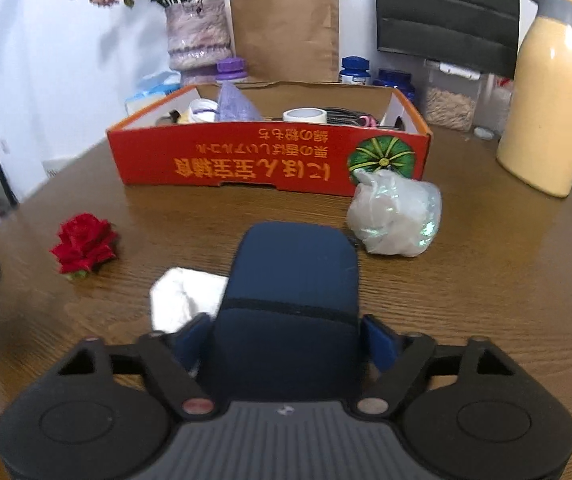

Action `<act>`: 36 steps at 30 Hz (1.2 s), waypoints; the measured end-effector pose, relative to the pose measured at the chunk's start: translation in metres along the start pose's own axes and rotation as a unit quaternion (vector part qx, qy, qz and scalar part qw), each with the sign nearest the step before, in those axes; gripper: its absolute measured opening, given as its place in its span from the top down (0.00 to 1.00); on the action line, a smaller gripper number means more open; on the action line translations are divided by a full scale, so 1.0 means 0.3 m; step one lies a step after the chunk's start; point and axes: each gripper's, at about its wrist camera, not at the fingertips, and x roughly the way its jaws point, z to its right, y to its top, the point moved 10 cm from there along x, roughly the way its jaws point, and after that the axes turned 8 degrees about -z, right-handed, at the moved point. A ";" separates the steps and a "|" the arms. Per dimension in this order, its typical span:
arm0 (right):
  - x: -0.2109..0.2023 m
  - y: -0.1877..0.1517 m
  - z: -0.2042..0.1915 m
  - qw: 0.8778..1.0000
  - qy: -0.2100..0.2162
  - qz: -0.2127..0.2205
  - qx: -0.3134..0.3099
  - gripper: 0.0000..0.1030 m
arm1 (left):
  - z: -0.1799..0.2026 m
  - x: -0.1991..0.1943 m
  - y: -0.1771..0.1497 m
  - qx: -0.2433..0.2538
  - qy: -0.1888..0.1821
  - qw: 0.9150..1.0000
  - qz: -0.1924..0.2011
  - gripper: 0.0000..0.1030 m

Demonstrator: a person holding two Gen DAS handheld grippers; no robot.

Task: Flip cup upright
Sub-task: 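Grasp the navy zip case with the right tool while the left tool approaches the red rose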

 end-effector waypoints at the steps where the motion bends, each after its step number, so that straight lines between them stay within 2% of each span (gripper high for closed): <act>1: -0.004 0.001 0.003 1.000 0.001 0.003 0.003 0.32 | -0.001 0.001 0.000 0.000 0.000 1.000 0.000 0.00; 7: -0.042 0.007 0.017 1.000 0.016 0.025 0.007 0.38 | 0.003 0.021 0.000 0.000 0.000 1.000 -0.004 0.00; 19: -0.119 0.087 0.025 0.996 0.020 0.089 -0.006 0.39 | 0.065 0.084 0.032 0.015 0.004 1.000 -0.009 0.00; 27: -0.094 0.168 0.012 0.992 0.032 0.125 -0.001 0.39 | 0.123 0.180 0.087 0.035 0.018 0.999 -0.011 0.00; 34: -0.067 0.162 0.013 0.991 0.025 0.134 -0.004 0.39 | 0.136 0.262 0.101 0.025 0.024 0.999 -0.013 0.00; 36: -0.073 0.159 0.016 0.990 0.019 0.139 -0.003 0.39 | 0.140 0.273 0.102 0.027 0.024 0.999 -0.012 0.03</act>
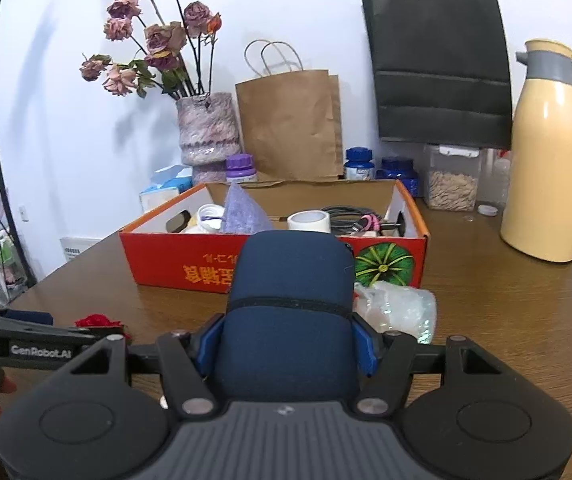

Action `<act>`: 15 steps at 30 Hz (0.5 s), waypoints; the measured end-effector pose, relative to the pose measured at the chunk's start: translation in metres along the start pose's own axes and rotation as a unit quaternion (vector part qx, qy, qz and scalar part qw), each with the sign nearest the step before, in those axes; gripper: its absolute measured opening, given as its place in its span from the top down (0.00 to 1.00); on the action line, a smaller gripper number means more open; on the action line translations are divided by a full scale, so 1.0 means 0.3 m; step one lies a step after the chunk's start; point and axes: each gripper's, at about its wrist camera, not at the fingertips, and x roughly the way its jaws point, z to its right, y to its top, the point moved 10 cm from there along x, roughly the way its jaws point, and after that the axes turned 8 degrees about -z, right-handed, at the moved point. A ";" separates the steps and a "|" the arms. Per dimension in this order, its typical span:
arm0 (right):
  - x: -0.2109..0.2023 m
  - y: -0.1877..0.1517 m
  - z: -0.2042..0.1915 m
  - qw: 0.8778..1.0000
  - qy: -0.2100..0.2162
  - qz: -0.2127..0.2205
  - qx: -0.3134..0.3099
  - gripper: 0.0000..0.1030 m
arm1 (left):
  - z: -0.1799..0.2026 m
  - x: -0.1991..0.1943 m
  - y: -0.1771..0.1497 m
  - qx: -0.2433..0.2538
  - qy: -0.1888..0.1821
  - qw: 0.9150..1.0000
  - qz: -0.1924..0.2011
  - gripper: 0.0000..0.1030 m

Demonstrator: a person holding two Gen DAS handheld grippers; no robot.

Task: Flip cup upright
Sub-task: 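Grasp the navy zip case with the right tool while the left tool approaches the red rose, then grasp the red rose with the left tool while the right tool holds the case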

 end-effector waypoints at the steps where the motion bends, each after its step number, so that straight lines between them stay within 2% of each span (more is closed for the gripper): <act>1: -0.002 0.000 0.000 1.000 0.002 0.001 0.001 0.39 | 0.004 0.003 0.001 0.002 -0.001 1.000 0.002 0.04; 3: -0.005 -0.003 -0.002 1.000 0.004 0.002 0.000 0.39 | 0.007 0.006 0.004 0.002 -0.003 1.000 0.006 0.06; 5: -0.009 -0.004 -0.007 1.000 0.003 0.004 -0.003 0.39 | 0.010 0.015 0.004 0.002 -0.004 1.000 0.005 0.12; 9: -0.013 -0.008 -0.011 1.000 0.001 0.007 -0.005 0.39 | 0.013 0.036 -0.005 -0.002 -0.009 1.000 -0.004 0.32; 13: -0.006 -0.016 -0.017 1.000 0.000 0.002 -0.009 0.39 | 0.024 0.046 -0.014 0.007 -0.009 1.000 -0.006 0.46; 14: -0.006 -0.017 -0.018 1.000 -0.001 0.002 -0.010 0.39 | 0.029 0.050 -0.019 0.011 -0.011 1.000 -0.008 0.57; 15: -0.006 -0.016 -0.019 1.000 -0.003 0.003 -0.011 0.39 | 0.031 0.048 -0.019 0.015 -0.009 1.000 -0.006 0.57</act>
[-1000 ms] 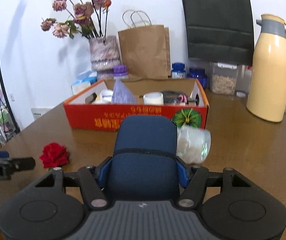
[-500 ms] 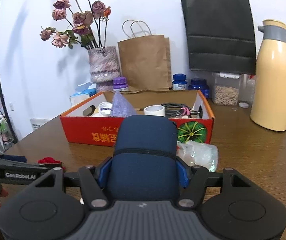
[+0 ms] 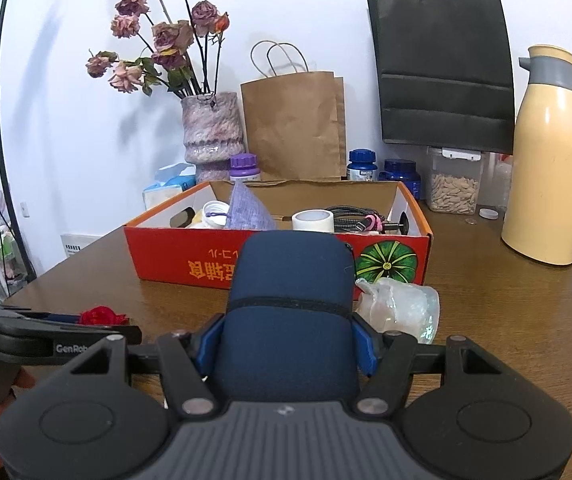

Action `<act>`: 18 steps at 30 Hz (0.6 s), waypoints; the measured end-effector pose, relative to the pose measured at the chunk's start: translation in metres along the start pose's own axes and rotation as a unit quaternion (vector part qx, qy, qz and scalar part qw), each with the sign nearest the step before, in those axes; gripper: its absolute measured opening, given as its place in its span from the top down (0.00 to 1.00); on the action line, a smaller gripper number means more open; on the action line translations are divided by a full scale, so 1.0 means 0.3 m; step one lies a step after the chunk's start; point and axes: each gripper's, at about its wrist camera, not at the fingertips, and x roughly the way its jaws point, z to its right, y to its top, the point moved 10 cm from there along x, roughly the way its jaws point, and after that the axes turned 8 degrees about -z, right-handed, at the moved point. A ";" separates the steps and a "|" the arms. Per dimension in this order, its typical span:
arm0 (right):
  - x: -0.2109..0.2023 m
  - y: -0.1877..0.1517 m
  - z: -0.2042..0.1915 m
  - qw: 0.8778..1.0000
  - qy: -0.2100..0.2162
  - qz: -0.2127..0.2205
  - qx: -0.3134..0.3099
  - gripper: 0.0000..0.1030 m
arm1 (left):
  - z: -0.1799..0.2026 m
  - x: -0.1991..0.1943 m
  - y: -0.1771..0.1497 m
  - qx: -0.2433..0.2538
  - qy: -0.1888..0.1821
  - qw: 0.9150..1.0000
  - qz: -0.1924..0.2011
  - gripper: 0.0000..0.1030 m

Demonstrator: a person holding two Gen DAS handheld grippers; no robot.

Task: Flip cup upright
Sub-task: 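Grasp the red rose with the left tool while the right tool holds the case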

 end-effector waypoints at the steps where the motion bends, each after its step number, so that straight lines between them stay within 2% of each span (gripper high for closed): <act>1: -0.002 0.000 0.000 1.000 -0.001 0.002 -0.001 0.39 | 0.003 -0.003 -0.001 0.002 -0.003 1.000 0.001 0.59; 3: -0.005 -0.001 0.000 1.000 -0.004 0.004 -0.002 0.39 | 0.010 -0.012 -0.002 0.006 -0.011 1.000 0.007 0.61; 18: -0.016 0.003 -0.001 1.000 -0.007 0.013 -0.001 0.39 | 0.002 -0.056 0.009 0.003 -0.002 1.000 0.029 0.62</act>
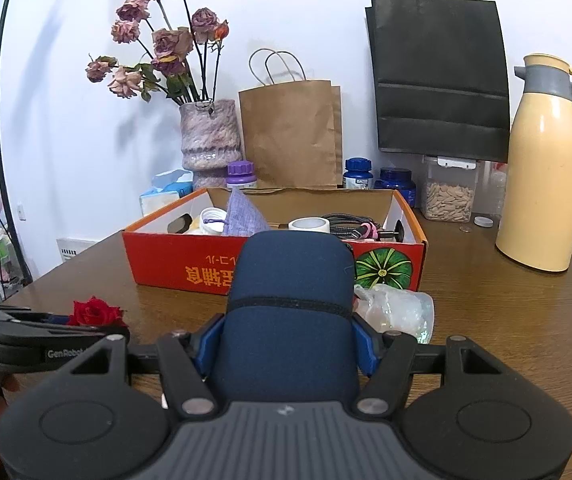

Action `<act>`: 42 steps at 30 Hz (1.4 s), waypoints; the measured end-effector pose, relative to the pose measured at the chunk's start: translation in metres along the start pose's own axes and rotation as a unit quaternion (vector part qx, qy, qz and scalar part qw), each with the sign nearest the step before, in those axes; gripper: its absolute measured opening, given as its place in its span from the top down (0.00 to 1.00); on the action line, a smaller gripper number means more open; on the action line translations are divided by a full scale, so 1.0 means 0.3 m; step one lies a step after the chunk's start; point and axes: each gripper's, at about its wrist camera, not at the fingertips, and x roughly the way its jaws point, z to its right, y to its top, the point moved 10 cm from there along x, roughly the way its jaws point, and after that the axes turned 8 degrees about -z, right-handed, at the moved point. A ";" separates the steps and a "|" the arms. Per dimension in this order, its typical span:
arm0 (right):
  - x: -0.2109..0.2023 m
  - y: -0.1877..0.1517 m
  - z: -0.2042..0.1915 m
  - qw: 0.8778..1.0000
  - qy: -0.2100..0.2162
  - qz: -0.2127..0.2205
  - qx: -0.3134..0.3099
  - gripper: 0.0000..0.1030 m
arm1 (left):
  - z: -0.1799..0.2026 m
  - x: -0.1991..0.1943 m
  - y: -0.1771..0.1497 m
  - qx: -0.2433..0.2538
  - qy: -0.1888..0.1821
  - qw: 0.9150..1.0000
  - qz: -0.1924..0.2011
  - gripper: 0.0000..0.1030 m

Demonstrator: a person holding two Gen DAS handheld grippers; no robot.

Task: Flip cup upright
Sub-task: 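Grasp the red rose with the left tool while the right tool holds the case, then carry the rose over the red box with the left tool while the right tool carries the case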

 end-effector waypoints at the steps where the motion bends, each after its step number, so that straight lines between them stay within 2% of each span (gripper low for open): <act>1: -0.003 0.000 0.000 1.000 0.000 0.001 0.000 0.39 | -0.001 -0.006 0.002 -0.001 0.001 1.000 0.002 0.62; 14: -0.032 0.057 0.007 1.000 0.019 0.016 0.017 0.39 | 0.030 -0.085 0.088 -0.012 -0.016 0.999 0.026 0.62; 26: -0.039 0.209 0.007 0.999 0.021 0.040 0.004 0.39 | 0.075 -0.104 0.252 -0.025 -0.031 0.998 0.058 0.63; 42: 0.122 0.375 0.026 0.999 0.007 0.039 0.006 0.39 | 0.102 -0.009 0.430 -0.047 -0.038 0.995 0.074 0.63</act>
